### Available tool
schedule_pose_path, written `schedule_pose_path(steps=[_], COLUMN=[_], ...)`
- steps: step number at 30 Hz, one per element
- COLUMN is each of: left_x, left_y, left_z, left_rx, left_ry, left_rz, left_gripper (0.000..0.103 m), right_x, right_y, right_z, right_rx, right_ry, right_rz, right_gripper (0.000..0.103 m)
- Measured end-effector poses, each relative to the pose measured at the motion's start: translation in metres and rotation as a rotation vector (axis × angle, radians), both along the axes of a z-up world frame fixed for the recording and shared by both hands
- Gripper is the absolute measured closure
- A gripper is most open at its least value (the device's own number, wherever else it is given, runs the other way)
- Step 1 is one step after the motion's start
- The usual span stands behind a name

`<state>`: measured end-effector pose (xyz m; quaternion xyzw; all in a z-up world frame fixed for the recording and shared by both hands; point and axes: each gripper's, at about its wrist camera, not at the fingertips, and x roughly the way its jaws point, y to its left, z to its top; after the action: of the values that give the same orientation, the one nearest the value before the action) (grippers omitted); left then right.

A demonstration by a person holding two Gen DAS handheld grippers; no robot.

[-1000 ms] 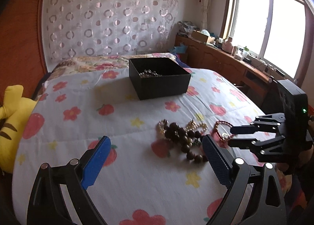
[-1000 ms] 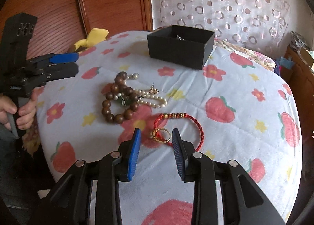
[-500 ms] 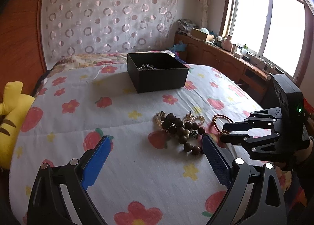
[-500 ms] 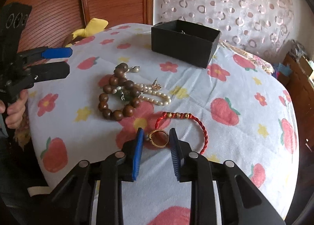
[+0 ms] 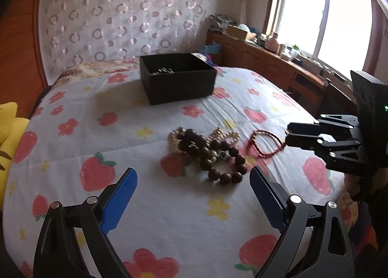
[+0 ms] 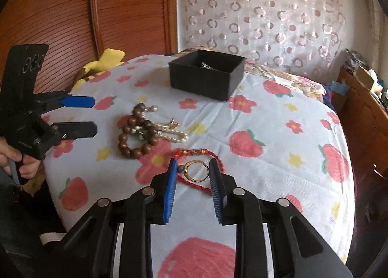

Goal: Organize jewelry
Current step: 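Move the left gripper to the brown bead bracelet while the right gripper approaches the red string bracelet, then carry the bead bracelet toward the box with left gripper while right gripper grasps gold ring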

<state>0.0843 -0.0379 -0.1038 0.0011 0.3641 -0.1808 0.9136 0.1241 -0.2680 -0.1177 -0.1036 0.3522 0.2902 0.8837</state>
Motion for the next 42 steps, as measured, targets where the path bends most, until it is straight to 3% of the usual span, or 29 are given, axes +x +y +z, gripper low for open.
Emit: schedule_pose_path(steps=[1,6,9,12,18,19,21,30,42], left_x=[0.001,0.020,0.030,0.041,0.053,0.053,0.052,0.029,0.029], left_y=[-0.001,-0.009,-0.011,-0.016,-0.020,-0.021,-0.019,-0.006,-0.007], left_z=[-0.001,-0.007,-0.005,-0.006,-0.014,-0.014,-0.011,0.043,0.102], left_rx=[-0.001,-0.017,-0.022,-0.023,-0.002,-0.004,-0.012,-0.104,-0.092], left_ry=[0.009,0.062,0.058,0.074,0.112,0.110,0.103,-0.033,-0.159], left_rz=[-0.006,-0.028,-0.016,-0.011,0.024,0.023,0.018,-0.029,-0.058], left_gripper=[0.027,0.047,0.049,0.063,0.067,0.081,0.091,0.091,0.091], right_x=[0.002,0.008,0.009,0.010,0.011,0.011,0.012,0.012,0.012], right_y=[-0.002,-0.004,-0.004,-0.003,-0.009,-0.009,-0.011,-0.011,-0.005], right_z=[-0.002,-0.010,-0.013,-0.014,-0.017,-0.017,-0.017,-0.015,0.000], right_rx=[0.001,0.010,0.015,0.027,0.058,0.063,0.071,0.065,0.060], right_ry=[0.003,0.013,0.018,0.019,0.031,0.033,0.035,0.031,-0.004], right_rz=[-0.006,-0.023,-0.026,-0.029,-0.034,-0.035,-0.039,-0.044,-0.031], right_gripper=[0.074,0.074,0.074,0.074,0.074,0.074,0.074,0.074,0.074])
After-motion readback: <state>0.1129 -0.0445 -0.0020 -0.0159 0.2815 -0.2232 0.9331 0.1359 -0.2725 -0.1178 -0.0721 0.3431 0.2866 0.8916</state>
